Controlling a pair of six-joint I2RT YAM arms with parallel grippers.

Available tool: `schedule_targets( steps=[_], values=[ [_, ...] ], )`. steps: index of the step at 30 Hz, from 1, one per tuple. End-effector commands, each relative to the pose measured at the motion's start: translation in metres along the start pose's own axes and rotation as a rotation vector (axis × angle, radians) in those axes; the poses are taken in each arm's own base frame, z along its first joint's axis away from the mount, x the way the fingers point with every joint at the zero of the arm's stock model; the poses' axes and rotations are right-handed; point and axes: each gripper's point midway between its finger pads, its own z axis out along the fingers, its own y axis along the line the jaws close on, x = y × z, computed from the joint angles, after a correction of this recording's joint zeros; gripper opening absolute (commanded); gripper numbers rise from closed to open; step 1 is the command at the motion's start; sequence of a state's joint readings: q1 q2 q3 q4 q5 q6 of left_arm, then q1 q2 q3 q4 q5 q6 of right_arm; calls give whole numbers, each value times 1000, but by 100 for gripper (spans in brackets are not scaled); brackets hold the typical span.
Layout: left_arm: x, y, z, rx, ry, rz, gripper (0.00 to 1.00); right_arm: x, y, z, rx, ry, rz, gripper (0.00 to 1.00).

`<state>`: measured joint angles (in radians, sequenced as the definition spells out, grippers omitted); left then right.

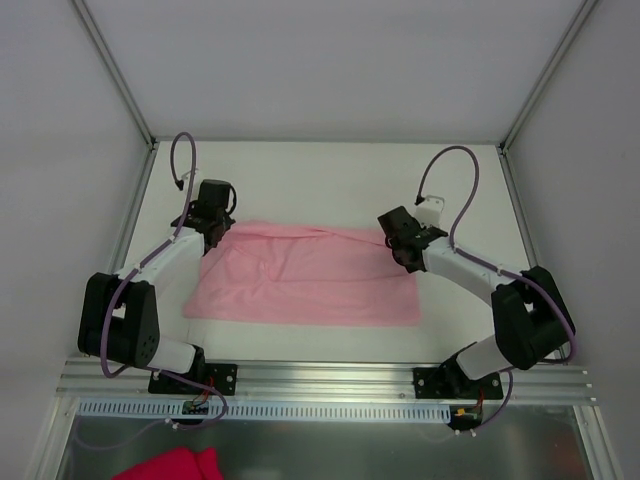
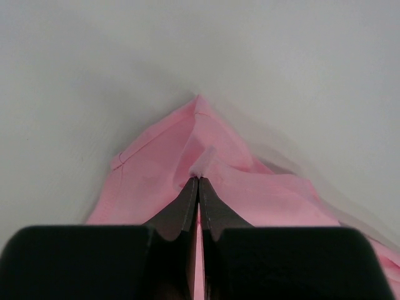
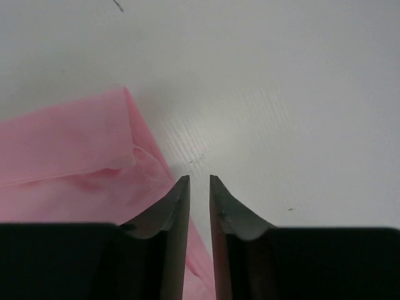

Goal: Fold and stack the t-shirts
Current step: Fold the other side of the tshirt into a rectangle

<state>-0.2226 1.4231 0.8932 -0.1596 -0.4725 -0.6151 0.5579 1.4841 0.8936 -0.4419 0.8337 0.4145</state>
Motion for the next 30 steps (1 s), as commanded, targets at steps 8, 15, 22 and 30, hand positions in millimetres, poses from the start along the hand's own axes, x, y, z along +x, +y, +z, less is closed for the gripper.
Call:
schedule_targets(
  steps=[8, 15, 22, 30],
  values=[
    [-15, -14, -7, 75, -46, -38, 0, -10, 73, 34, -218, 94, 67, 39],
    [-13, -18, -5, 95, -41, -29, 0, -10, 73, 43, -215, 107, 89, 37],
    [-16, -19, -8, 103, -46, -33, 0, -35, 67, 26, -245, 64, 129, 37],
    [-13, -25, -6, 115, -38, -22, 0, -42, 63, 20, -252, 46, 153, 37]
  ],
)
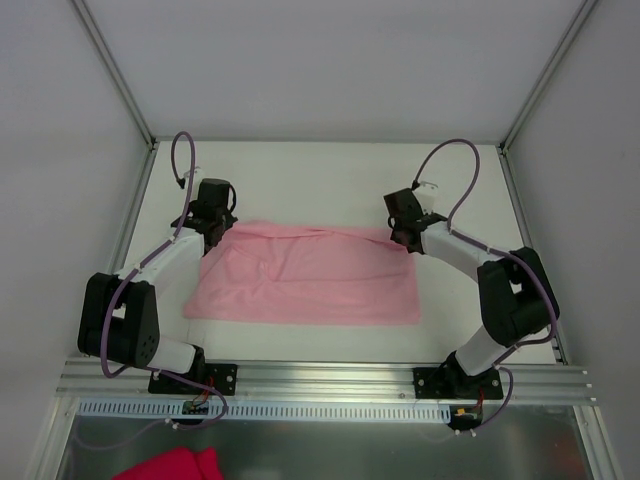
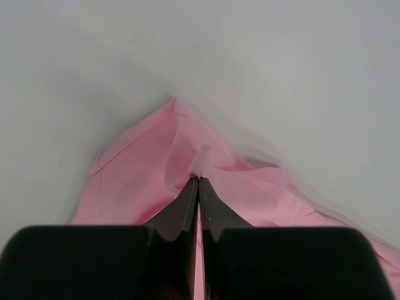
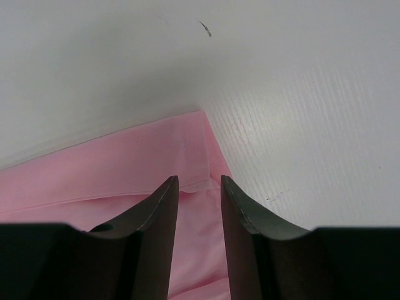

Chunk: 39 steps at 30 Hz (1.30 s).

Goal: Fold and stack the t-shirts
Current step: Fold the other side of the tshirt into a rectangle

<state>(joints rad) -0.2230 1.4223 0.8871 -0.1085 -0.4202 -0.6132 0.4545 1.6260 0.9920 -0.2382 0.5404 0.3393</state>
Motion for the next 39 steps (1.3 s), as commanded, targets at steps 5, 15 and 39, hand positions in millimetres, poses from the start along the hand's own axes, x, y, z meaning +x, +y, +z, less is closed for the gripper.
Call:
schedule_targets(
  steps=[5, 15, 39],
  values=[
    [-10, -10, -5, 44, -36, -2, 0, -18, 4, -4, -14, -29, 48, 37],
    [-11, -9, -6, 37, -43, -1, 0, -3, 1, 13, 1, 6, 57, 36],
    [-9, -9, -6, 38, -45, 7, 0, 11, 2, 34, -22, 69, 78, 1]
  ],
)
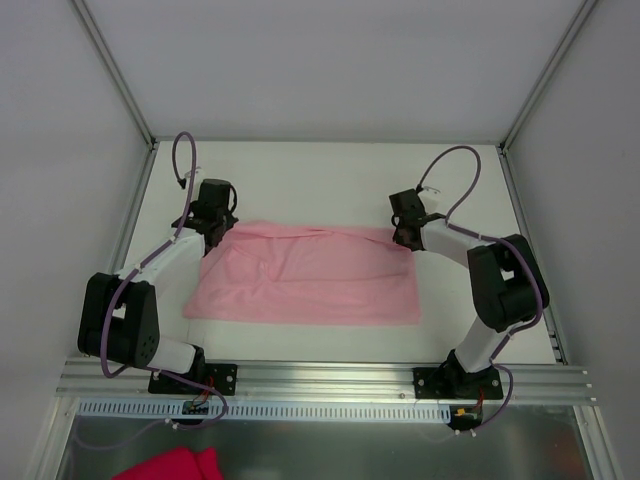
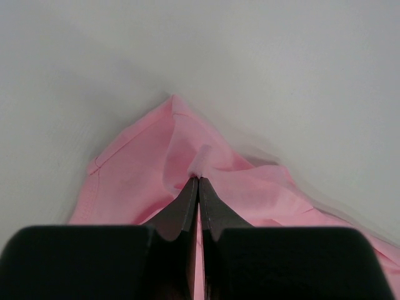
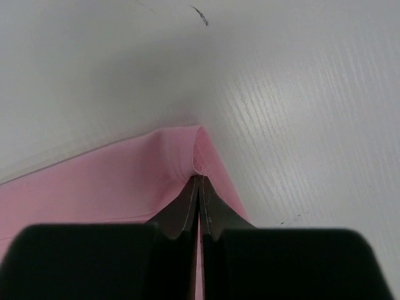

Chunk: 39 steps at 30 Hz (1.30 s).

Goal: Fold and stack the t-shirts
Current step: Fold the other side of the tshirt into a rectangle

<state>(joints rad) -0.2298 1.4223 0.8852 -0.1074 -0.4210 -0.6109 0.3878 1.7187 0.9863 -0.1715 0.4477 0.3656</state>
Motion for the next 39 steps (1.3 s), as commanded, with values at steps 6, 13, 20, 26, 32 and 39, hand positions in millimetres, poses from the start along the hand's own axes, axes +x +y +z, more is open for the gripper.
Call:
schedule_targets(
  steps=[6, 13, 20, 26, 32, 39],
  values=[
    [-18, -9, -10, 38, -72, -7, 0, -22, 4, -7, -3, -40, 8, 1],
    [-36, -15, -23, 59, -104, -17, 0, -55, -8, -32, 38, -141, -1, 1],
    [-39, -11, -34, 70, -120, -23, 0, -70, -9, -52, 19, -198, 4, 1],
    [-39, -5, -44, 72, -124, -32, 0, -72, -17, -64, 40, -221, -5, 1],
    [-33, 4, -48, 45, -119, -37, 0, -73, -29, -84, 76, -264, -10, 1],
    [-28, 10, -48, 28, -109, -37, 0, -88, -26, -101, 63, -344, -37, 1]
  ],
)
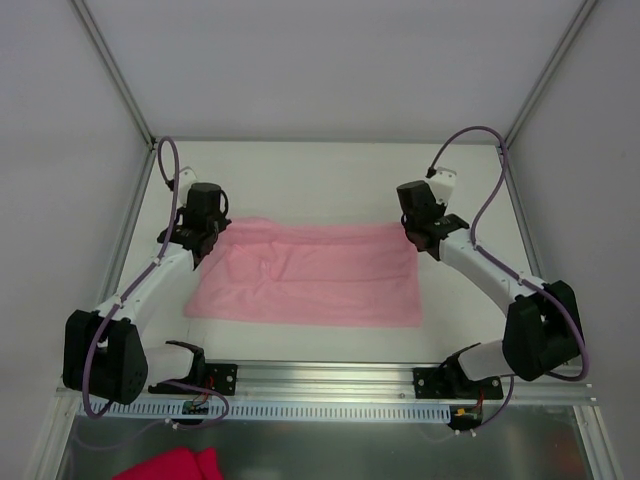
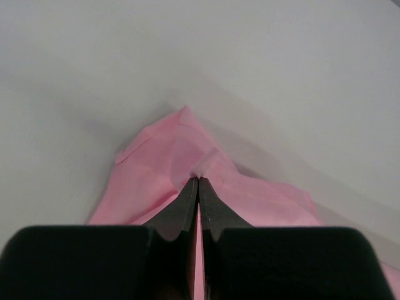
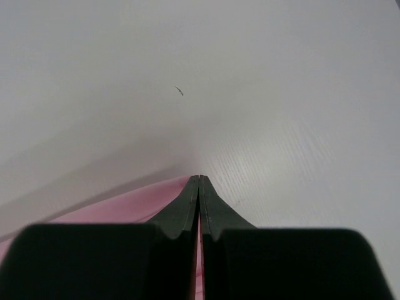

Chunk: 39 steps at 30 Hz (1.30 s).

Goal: Fold and stack the t-shirts
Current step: Fold the other side of the tshirt into a rectangle

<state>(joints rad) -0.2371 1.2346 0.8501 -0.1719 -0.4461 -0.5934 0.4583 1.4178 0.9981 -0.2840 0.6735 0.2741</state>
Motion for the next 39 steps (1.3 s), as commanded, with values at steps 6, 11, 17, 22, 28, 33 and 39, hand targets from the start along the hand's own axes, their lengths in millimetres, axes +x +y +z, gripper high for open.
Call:
schedule_targets(
  steps=[6, 11, 17, 22, 28, 33, 39],
  values=[
    [-6, 2, -8, -11, -33, -18, 0, -23, 14, 4, -25, -58, -89, 1],
    [-7, 3, -10, -9, -33, -20, 0, -25, 25, 16, -37, -87, -149, 1],
    [0, 7, -12, -20, -17, -24, 0, -16, 21, 5, -34, -127, -135, 1],
    [13, 16, -22, -18, -12, -42, 0, -3, 5, -10, -2, -144, -117, 1],
    [31, 26, -29, -12, 12, -48, 0, 15, -7, -22, 56, -124, -138, 1],
    [48, 32, -29, -30, 46, -39, 0, 28, -9, -30, 70, -98, -181, 1],
    [66, 36, -32, -36, 72, -32, 0, 37, -14, -39, 98, -71, -194, 1]
  ],
)
